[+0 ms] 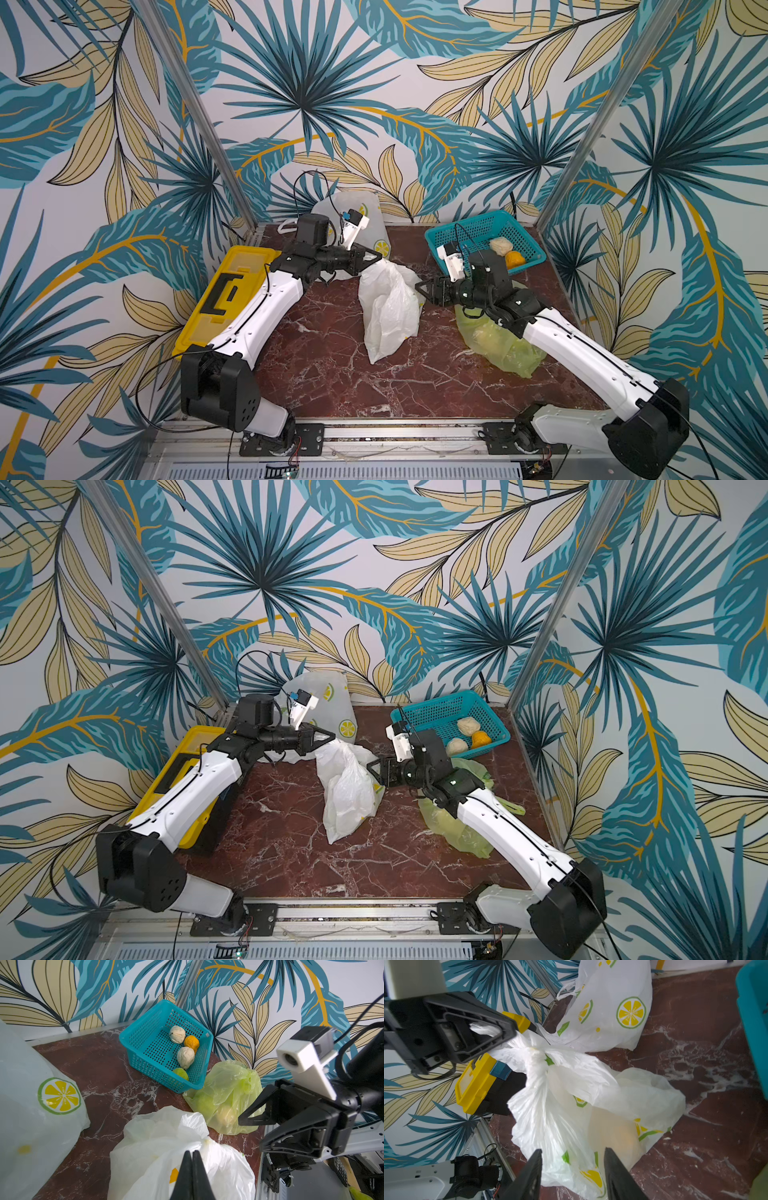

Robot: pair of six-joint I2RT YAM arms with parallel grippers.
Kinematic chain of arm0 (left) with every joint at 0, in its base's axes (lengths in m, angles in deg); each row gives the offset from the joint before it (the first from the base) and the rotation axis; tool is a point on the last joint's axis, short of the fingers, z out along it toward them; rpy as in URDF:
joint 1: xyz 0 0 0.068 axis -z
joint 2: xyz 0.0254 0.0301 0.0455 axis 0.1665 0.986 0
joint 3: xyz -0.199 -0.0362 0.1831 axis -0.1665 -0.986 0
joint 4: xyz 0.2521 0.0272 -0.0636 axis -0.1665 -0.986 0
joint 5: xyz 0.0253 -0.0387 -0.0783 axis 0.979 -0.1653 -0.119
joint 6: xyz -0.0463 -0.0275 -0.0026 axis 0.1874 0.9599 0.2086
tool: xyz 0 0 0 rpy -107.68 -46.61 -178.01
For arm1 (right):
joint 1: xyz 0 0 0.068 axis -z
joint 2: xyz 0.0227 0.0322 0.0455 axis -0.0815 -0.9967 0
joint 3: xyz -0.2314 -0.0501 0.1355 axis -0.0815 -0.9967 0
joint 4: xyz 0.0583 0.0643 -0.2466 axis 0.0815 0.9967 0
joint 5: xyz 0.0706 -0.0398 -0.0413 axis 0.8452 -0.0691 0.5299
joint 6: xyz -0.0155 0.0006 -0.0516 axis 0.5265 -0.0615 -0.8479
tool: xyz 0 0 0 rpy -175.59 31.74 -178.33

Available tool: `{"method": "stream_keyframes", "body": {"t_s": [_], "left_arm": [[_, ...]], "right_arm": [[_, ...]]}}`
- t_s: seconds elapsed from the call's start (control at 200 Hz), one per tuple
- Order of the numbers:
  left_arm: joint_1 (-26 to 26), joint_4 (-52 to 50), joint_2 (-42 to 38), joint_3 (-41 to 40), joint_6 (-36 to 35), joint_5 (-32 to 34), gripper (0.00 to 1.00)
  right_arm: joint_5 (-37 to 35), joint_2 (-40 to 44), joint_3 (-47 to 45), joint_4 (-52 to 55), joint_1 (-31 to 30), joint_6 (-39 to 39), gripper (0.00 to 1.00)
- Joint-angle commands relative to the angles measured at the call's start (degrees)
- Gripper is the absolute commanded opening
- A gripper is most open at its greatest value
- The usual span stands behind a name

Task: Place the pears into plastic bags & tie knots
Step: Tie the plastic bag at the center of the board.

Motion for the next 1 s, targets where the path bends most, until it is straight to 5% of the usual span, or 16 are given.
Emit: {"method": "stream_keyframes", "body": {"t_s": [0.0,0.31,0.526,0.796,0.996], "left_arm": [[0.73,0.22,-0.46,0.52,-0.19,-0.87,0.0],[2.49,0.25,-0.62,0.04,0.51,-0.31,0.0],[2.61,1.59,0.04,-0.6,1.95,-0.15,0.0],[1.81,2.25,-0.04,-2.58,1.68,0.4,0.0],[1.66,3.02,0.12,-2.89,2.38,-0.06,0.0]], "right_arm": [[-0.5,-1.27,-1.32,1.24,-0.19,1.0,0.46],[0.65,-8.25,4.76,-1.19,-2.33,1.69,0.52],[-5.52,-12.5,9.89,-0.07,-5.42,6.39,0.54],[-4.67,-7.18,9.14,6.6,-4.42,1.27,0.6],[-3.23,-4.6,3.73,6.55,-0.95,0.3,0.44]]}}
